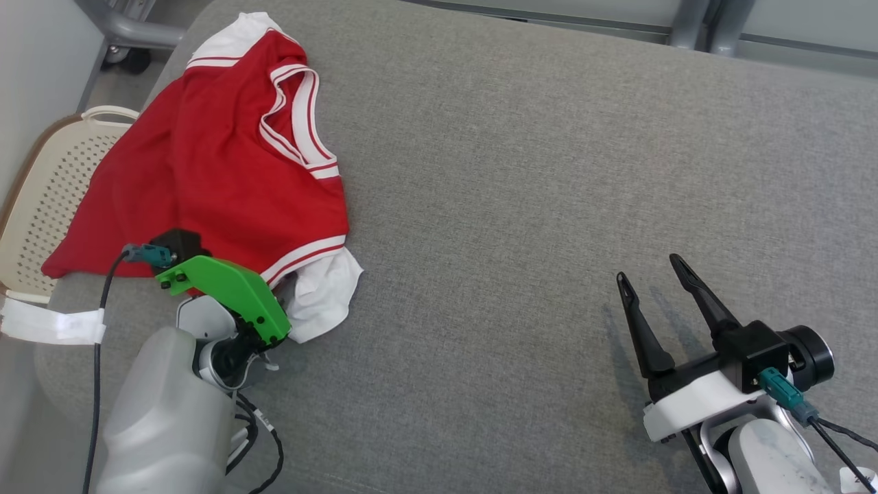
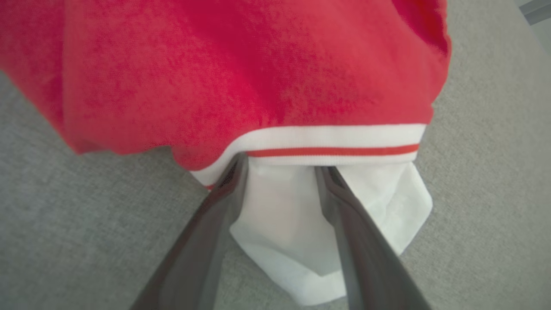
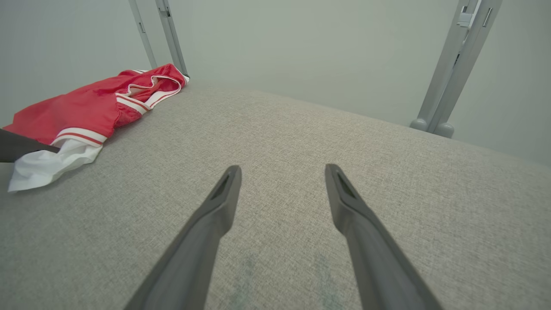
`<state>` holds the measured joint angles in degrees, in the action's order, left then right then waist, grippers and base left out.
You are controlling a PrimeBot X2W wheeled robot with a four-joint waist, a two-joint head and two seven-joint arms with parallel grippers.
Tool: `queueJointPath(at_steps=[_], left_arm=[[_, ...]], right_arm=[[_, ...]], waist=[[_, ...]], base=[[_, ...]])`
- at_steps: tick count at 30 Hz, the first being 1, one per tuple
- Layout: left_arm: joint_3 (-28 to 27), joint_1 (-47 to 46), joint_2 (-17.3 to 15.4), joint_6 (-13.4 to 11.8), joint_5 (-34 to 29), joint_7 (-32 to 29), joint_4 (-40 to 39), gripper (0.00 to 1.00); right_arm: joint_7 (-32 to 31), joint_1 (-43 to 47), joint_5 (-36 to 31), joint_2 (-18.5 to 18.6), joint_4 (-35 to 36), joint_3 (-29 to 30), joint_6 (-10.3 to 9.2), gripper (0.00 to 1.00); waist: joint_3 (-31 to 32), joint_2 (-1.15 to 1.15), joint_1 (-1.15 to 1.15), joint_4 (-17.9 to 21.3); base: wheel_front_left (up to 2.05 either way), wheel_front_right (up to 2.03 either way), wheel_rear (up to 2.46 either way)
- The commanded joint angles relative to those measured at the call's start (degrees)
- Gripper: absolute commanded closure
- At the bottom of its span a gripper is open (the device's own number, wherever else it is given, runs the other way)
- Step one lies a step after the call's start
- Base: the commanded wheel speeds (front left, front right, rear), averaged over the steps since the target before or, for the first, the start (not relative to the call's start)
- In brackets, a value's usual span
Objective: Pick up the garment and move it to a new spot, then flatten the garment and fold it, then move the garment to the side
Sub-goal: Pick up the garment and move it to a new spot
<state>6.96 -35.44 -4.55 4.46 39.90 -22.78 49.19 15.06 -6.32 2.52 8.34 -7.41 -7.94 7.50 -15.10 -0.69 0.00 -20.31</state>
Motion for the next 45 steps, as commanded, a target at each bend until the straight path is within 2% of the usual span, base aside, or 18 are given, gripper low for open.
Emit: queueJointPath(at_steps=[1,5,10,14,18,22,26,27,28,34,39,45], left_arm=[[0.5,-0.7,-0.4,0.3,0.0,-0.1,1.6,1.00],[0.8,-2.5,0.0,1.3,0.2,2.3,2.2,1.00],[3.4,-4.4,0.5,2.3,-0.1,3.2,-1.5,1.00],[7.5,-4.5,1.4,2.9,1.7,0.9,-8.5,1.00],[12.2,-3.3,1.6,3.0,4.2,-2.5,-16.7,1.00],[16.8,-4.0,1.6,0.0,8.2,-4.8,-25.1,1.00],[20.2,-6.8,1.6,-4.8,10.7,-5.9,-31.6,1.00],[21.1,-7.3,1.6,-5.8,11.3,-6.2,-32.6,1.00],[21.1,-7.3,1.6,-5.8,11.3,-6.2,-32.6,1.00],[27.2,-9.7,1.6,-10.8,13.8,-5.5,-36.4,1.00],[32.2,-10.3,1.6,-13.5,17.8,-2.5,-36.8,1.00],[37.1,-8.8,1.5,-14.2,18.7,1.6,-32.8,1.00]], right_arm=[[0.2,-0.8,0.3,-0.1,0.1,0.0,-0.02,0.00],[0.2,-0.7,0.3,-0.8,0.1,0.0,-0.02,0.00],[0.2,0.7,0.6,-1.8,-0.5,-0.1,-0.02,0.00],[0.2,1.0,1.1,-2.9,-0.8,-0.7,-0.02,0.00],[0.2,0.4,1.7,-3.8,-0.9,-1.6,-0.02,0.00],[0.2,0.2,2.4,-4.6,-1.1,-2.3,-0.02,0.00],[0.2,0.7,3.1,-5.1,-1.3,-2.7,-0.02,0.00],[0.2,1.1,3.2,-5.1,-1.4,-2.6,-0.02,0.00],[0.2,1.1,3.2,-5.1,-1.4,-2.6,-0.02,0.00],[0.2,1.9,5.4,-5.4,-1.2,-3.4,-0.02,0.00],[0.2,1.9,7.3,-5.4,-0.6,-3.6,-0.02,0.00],[0.2,1.1,8.3,-5.4,-0.5,-4.5,-0.02,0.00]], waist=[[-0.3,0.69,0.00,1.5],[0.4,0.69,0.00,2.0],[2.2,0.69,0.00,2.2],[3.7,0.69,0.00,3.3],[5.3,0.69,0.00,6.1],[6.6,0.69,0.00,10.6],[7.3,0.69,0.00,16.3],[7.3,0.69,0.00,17.6],[7.3,0.69,0.00,17.6],[6.3,0.69,0.00,25.9],[4.5,0.69,0.00,31.2],[2.7,0.69,0.00,34.6]], base=[[0.00,0.00,0.00],[0.00,0.00,0.00],[0.00,0.00,0.00],[0.00,0.00,0.00],[0.00,0.00,0.00],[0.00,0.00,0.00],[0.00,0.00,0.00],[0.00,0.00,0.00],[0.00,0.00,0.00],[0.00,0.00,0.00],[0.00,0.00,0.00],[0.00,0.00,0.00]])
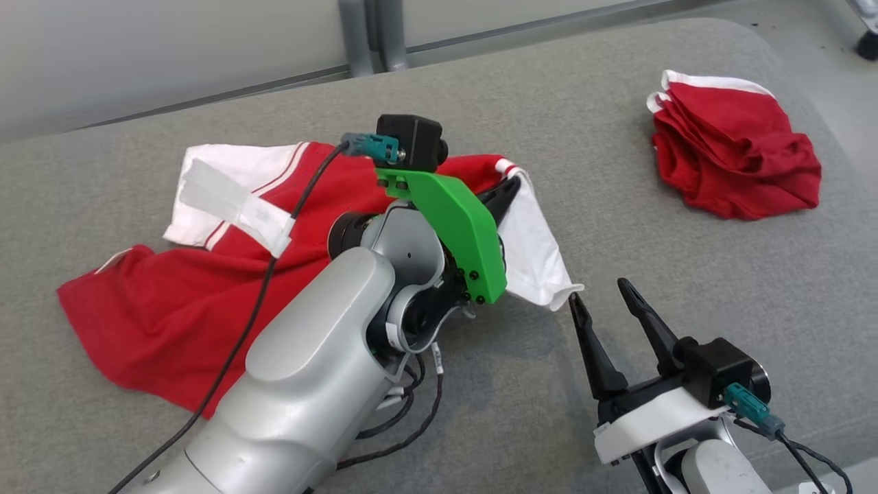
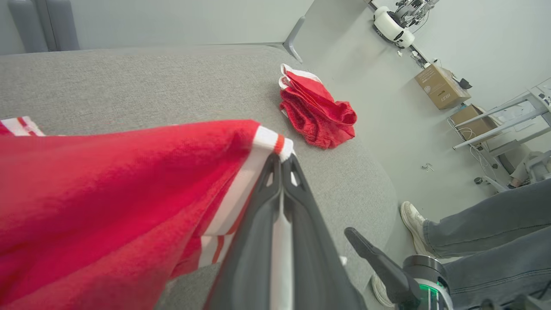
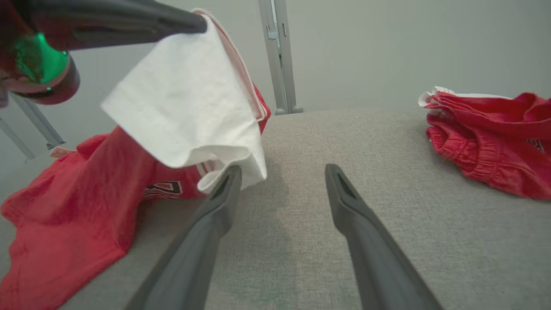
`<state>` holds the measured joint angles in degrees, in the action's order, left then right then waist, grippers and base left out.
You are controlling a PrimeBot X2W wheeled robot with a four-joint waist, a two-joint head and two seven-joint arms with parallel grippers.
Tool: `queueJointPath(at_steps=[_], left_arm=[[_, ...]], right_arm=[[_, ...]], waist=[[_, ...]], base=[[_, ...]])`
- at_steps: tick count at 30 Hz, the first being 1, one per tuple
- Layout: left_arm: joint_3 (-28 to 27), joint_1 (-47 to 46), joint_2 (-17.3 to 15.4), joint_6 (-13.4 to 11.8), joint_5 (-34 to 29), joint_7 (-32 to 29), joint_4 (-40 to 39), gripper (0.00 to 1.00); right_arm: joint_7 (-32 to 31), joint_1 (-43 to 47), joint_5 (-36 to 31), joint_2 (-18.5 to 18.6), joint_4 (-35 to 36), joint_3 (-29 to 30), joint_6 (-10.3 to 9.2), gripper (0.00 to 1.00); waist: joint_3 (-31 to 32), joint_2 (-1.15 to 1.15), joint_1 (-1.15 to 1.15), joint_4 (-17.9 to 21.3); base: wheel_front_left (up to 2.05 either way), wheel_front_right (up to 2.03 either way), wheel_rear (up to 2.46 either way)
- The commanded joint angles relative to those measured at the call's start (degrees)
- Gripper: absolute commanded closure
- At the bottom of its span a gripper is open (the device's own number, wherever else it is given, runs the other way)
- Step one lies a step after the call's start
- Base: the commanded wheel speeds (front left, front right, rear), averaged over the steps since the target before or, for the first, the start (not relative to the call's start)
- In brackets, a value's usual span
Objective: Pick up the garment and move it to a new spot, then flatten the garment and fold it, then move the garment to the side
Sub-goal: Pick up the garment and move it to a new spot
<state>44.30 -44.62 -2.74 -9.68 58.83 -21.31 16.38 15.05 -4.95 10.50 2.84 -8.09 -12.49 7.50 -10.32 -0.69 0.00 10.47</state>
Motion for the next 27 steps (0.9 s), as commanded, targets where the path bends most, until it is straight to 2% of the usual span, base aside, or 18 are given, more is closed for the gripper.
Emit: queueJointPath(at_steps=[1,3,4,6,7,8,13,17,21,25,27], left_arm=[[0.2,0.6,-0.4,-0.2,-0.6,0.8,1.6,1.00],[0.4,0.9,-0.4,-0.2,-1.0,2.1,4.7,1.00],[0.2,1.3,-0.4,-0.1,-1.5,3.3,8.2,0.93],[0.4,1.5,-0.6,0.1,-1.9,4.4,11.4,0.56],[0.5,1.2,-0.8,0.2,-2.6,5.2,12.9,0.18],[0.7,1.0,-0.8,0.3,-3.0,5.7,14.3,0.00],[2.2,-0.1,-1.0,2.2,-4.0,5.9,17.2,0.00],[2.6,0.9,-2.6,3.0,-5.0,8.0,15.0,0.00],[1.8,4.8,-5.5,2.1,-5.9,11.7,9.8,0.00],[1.0,10.0,-9.6,-0.2,-7.7,16.2,3.1,0.00],[0.5,11.5,-10.6,-1.1,-8.0,17.6,1.6,0.00]], right_arm=[[0.2,-0.2,0.5,0.1,0.1,0.1,-0.02,0.00],[0.2,-0.1,0.5,0.1,0.0,0.0,-0.01,0.00],[0.2,-0.2,0.3,0.1,-0.2,0.1,-0.01,0.00],[0.2,-0.1,0.0,0.1,-0.4,0.2,-0.01,0.00],[0.2,-0.1,-0.2,0.1,-0.5,0.2,-0.01,0.00],[0.2,0.0,-0.5,0.1,-0.5,0.4,-0.01,0.00],[0.2,0.5,-1.7,0.1,-0.6,1.3,-0.01,0.00],[0.2,1.0,-2.4,0.1,-0.6,2.5,-0.01,0.00],[0.2,1.9,-3.2,0.1,-0.1,3.8,-0.02,0.00],[0.2,3.4,-4.3,0.1,0.4,5.5,-0.02,0.00],[0.2,3.8,-4.6,0.1,0.6,6.0,-0.02,0.00]], waist=[[-2.2,0.69,0.00,4.0],[-2.4,0.69,0.00,4.2],[-2.5,0.69,0.00,4.2],[-2.4,0.69,0.00,4.0],[-2.4,0.69,0.00,3.8],[-2.3,0.69,0.00,3.5],[-1.6,0.69,0.00,1.2],[-0.9,0.69,0.00,-0.8],[-0.2,0.69,0.00,-2.9],[0.3,0.69,0.00,-5.0],[0.6,0.69,0.00,-5.5]], base=[[0.00,0.00,0.00],[0.00,0.00,0.00],[0.00,0.00,0.00],[0.00,0.00,0.00],[0.00,0.00,0.00],[0.00,0.00,0.00],[0.00,0.00,0.00],[0.00,0.00,0.00],[0.00,0.00,0.00],[0.00,0.00,0.00],[0.00,0.00,0.00]])
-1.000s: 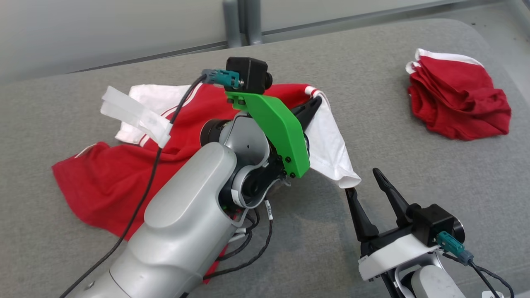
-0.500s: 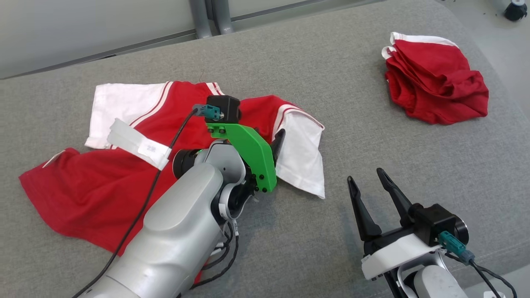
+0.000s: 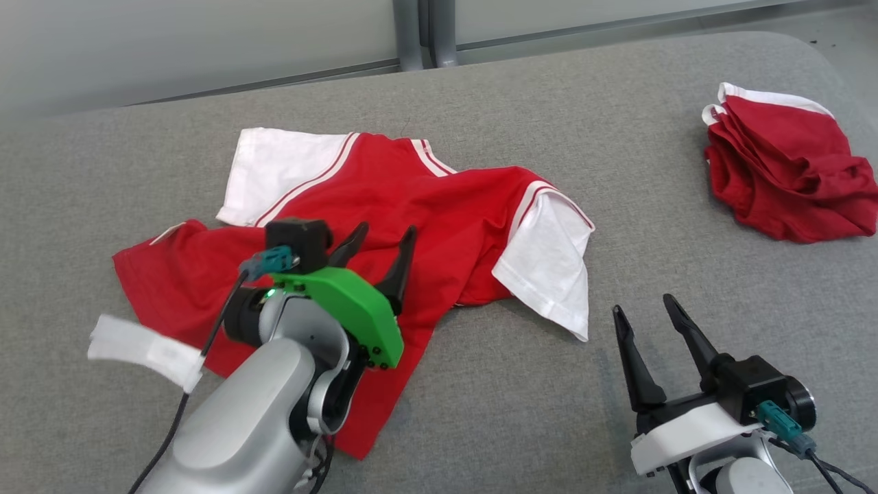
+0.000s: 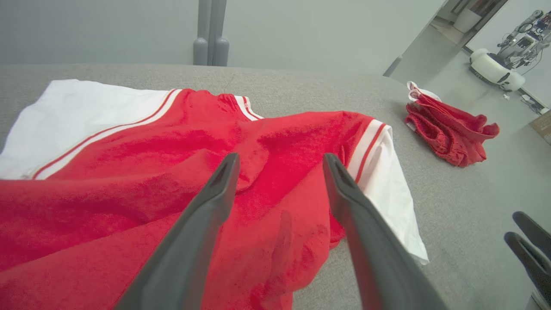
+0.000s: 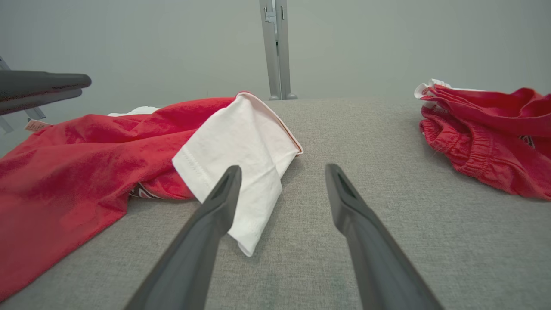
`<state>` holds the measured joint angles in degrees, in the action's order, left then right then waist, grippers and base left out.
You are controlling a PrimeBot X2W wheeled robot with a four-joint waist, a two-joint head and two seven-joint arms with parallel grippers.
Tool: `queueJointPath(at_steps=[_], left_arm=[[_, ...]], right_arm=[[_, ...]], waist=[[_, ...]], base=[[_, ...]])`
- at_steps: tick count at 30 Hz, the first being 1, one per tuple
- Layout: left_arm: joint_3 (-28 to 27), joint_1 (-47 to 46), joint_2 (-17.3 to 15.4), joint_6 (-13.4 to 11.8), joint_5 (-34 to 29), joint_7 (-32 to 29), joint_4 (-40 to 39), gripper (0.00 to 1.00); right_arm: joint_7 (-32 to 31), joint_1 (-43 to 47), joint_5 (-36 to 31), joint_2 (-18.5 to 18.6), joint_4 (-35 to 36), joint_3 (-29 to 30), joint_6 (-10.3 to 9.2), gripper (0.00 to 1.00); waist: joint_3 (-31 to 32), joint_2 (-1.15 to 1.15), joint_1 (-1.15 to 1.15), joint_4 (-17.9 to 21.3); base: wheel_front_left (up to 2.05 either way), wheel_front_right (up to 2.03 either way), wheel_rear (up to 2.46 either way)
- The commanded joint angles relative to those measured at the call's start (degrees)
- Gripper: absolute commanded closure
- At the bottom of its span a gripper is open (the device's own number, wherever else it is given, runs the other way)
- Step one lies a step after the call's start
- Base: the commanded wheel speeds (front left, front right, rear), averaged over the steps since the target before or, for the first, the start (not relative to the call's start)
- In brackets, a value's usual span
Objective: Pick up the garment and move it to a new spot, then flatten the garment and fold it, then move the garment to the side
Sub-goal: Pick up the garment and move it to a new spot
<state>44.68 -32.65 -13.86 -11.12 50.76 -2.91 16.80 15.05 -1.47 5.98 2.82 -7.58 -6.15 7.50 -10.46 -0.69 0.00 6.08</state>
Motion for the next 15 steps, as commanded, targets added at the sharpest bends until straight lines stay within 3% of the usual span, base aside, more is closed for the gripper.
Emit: queueJointPath(at_steps=[1,7,15], left_arm=[[-0.2,1.1,-0.5,-0.6,-0.3,0.6,-0.4,0.00],[-3.6,9.1,-5.8,-5.3,-1.5,7.0,-6.8,0.00],[-7.7,16.4,-11.1,-8.1,-2.8,14.9,-7.0,0.00]], right_arm=[[0.2,0.7,-0.4,0.1,0.3,0.4,-0.02,0.00],[0.2,1.4,-2.4,0.1,2.4,5.2,-0.02,0.00],[0.2,2.7,-3.2,1.4,3.1,8.9,-0.02,0.00]], waist=[[0.9,0.69,0.00,-1.5],[1.1,0.69,0.00,-4.0],[2.6,0.69,0.00,-6.5]], base=[[0.00,0.00,0.00],[0.00,0.00,0.00],[0.00,0.00,0.00]])
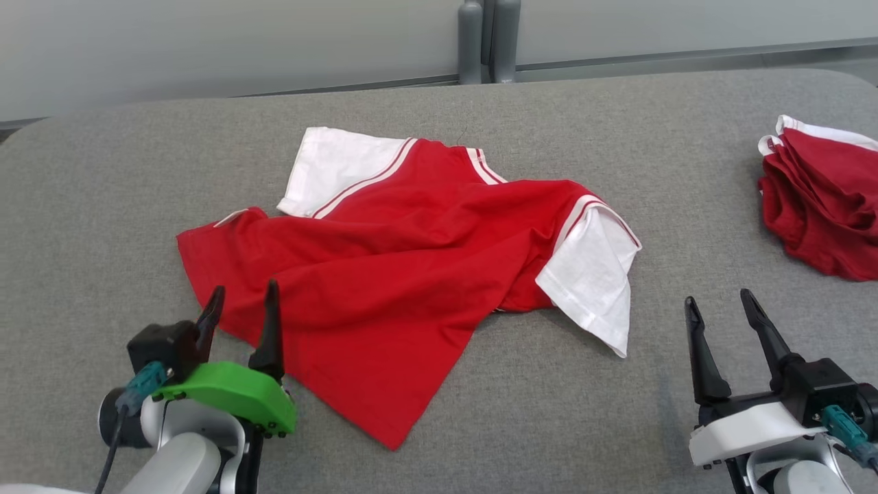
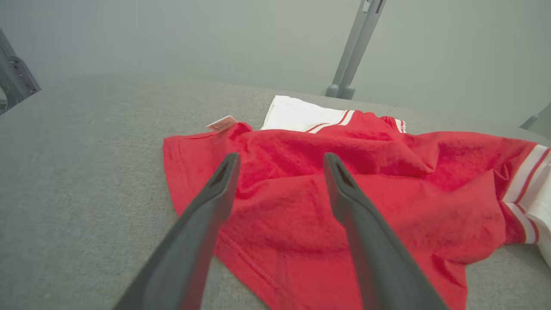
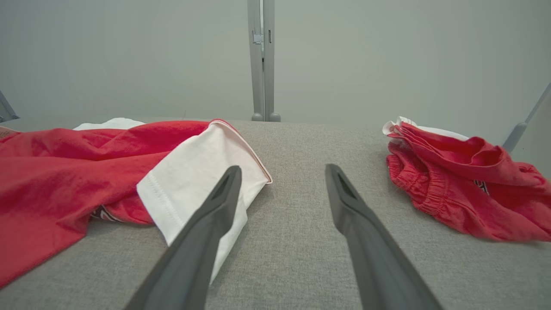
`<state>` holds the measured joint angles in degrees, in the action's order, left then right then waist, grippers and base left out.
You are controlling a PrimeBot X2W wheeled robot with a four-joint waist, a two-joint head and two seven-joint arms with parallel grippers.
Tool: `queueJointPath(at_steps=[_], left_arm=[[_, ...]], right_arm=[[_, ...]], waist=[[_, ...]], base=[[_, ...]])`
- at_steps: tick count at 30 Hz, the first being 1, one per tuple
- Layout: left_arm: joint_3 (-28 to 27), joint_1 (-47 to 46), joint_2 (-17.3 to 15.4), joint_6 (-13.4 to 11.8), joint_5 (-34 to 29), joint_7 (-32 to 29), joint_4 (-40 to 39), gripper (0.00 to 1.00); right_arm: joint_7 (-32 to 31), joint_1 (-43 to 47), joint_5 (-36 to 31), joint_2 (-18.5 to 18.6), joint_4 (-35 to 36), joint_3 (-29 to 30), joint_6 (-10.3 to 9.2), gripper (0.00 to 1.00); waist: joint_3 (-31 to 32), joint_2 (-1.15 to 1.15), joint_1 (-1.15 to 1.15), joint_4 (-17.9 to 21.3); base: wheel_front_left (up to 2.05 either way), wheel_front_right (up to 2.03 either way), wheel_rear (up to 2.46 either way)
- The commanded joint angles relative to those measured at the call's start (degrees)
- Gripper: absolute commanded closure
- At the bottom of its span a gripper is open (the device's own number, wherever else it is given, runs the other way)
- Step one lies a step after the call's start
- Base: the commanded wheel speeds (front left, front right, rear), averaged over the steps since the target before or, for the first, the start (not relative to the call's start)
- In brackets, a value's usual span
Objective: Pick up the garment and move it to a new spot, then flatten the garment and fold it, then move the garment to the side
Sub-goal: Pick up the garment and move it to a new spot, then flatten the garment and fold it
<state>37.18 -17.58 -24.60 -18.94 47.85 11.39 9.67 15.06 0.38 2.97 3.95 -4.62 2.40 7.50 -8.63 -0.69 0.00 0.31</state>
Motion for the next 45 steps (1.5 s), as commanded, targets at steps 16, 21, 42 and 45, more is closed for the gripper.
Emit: queueJointPath(at_steps=[16,21,42,45], left_arm=[[-14.6,19.0,2.0,3.6,-8.8,3.8,-3.4,0.00],[-19.3,22.2,2.9,9.4,-13.8,3.8,-3.6,0.00],[-34.6,27.9,10.2,25.3,-27.4,3.7,0.0,0.00],[-35.7,27.4,11.2,25.9,-28.2,3.7,0.1,0.00]], right_arm=[[0.2,5.0,-0.9,1.4,-1.2,4.7,-0.02,0.00],[0.2,6.0,-1.5,1.7,-2.6,4.8,-0.02,0.00],[0.2,7.9,-2.2,1.1,-3.7,4.1,-0.02,0.00],[0.2,7.6,-2.2,1.0,-3.5,4.1,-0.02,0.00]], waist=[[5.4,0.69,0.00,-1.8],[6.6,0.69,0.00,-2.5],[9.0,0.69,0.00,-3.3],[8.9,0.69,0.00,-3.0]], base=[[0.00,0.00,0.00],[0.00,0.00,0.00],[0.00,0.00,0.00],[0.00,0.00,0.00]])
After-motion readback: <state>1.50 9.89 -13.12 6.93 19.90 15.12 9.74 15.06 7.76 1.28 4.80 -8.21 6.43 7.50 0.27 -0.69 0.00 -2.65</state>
